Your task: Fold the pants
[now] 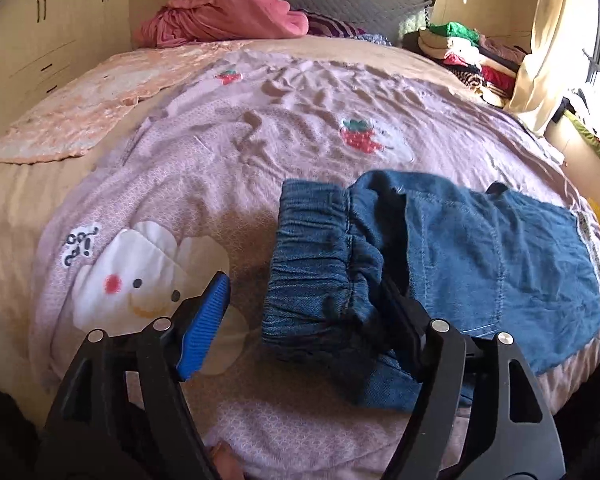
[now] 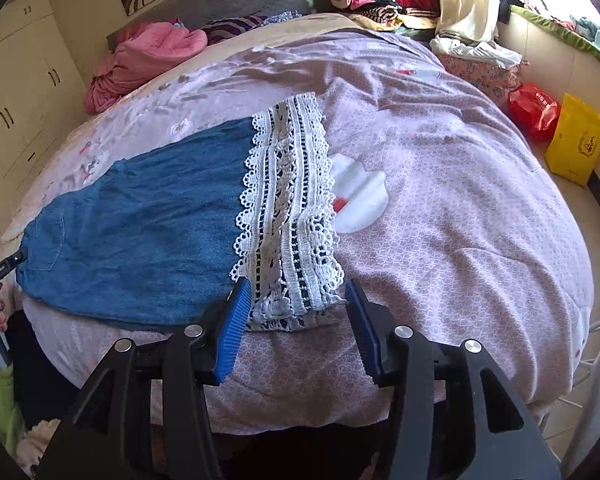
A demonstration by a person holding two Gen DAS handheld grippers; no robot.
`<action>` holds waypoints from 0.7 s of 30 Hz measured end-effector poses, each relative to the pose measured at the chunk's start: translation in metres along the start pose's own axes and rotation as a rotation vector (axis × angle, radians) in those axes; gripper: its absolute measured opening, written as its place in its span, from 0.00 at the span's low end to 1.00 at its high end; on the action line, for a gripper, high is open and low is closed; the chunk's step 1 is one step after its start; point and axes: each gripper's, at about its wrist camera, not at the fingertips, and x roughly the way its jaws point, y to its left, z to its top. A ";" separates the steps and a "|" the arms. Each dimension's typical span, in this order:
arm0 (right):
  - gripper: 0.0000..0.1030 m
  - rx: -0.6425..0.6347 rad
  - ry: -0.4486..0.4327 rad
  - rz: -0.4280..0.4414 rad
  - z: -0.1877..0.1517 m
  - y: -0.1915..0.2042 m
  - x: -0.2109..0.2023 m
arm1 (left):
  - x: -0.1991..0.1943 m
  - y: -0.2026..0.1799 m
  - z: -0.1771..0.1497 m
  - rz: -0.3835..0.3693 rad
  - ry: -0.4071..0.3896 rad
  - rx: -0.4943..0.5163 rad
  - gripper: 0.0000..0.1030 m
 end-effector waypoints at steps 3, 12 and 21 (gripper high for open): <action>0.51 -0.012 -0.054 -0.027 0.001 0.001 -0.019 | -0.031 -0.006 0.010 0.033 -0.078 0.022 0.72; 0.54 -0.094 -0.104 0.078 0.003 0.042 -0.032 | -0.046 -0.084 0.021 -0.115 -0.112 0.176 0.84; 0.56 -0.162 -0.006 0.112 0.018 0.081 0.020 | 0.017 -0.193 0.001 -0.214 -0.014 0.425 0.88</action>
